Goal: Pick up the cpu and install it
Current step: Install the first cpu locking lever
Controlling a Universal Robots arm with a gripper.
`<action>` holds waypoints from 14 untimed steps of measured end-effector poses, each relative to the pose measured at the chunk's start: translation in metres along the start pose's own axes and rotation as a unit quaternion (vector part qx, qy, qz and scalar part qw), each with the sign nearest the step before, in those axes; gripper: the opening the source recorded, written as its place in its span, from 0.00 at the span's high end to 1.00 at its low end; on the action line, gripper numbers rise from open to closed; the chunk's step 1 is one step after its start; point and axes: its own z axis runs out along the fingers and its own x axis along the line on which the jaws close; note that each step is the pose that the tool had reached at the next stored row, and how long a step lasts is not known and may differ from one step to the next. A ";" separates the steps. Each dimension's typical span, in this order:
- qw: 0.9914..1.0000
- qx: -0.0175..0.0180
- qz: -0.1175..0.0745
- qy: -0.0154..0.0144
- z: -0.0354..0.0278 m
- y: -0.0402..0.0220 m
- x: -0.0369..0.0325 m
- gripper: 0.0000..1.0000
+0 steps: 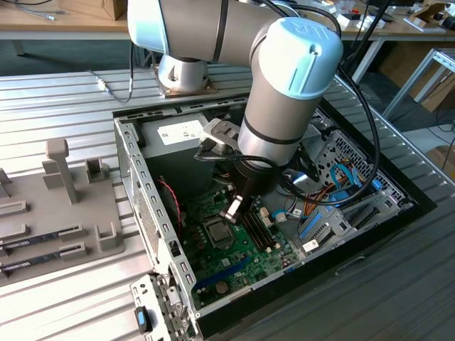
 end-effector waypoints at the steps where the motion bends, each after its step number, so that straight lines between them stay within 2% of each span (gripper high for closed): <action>1: 1.000 0.000 0.000 0.000 0.0008 -0.0003 0.0001 0.89; 3: 1.000 0.001 0.000 0.001 0.0078 -0.0028 0.0009 0.89; 4: 1.000 0.001 0.000 0.001 0.0175 -0.0067 0.0016 0.89; 5: 1.000 0.001 0.000 0.001 0.0226 -0.0089 0.0008 0.89; 14: 1.000 0.001 0.000 0.001 0.0239 -0.0098 0.0008 0.89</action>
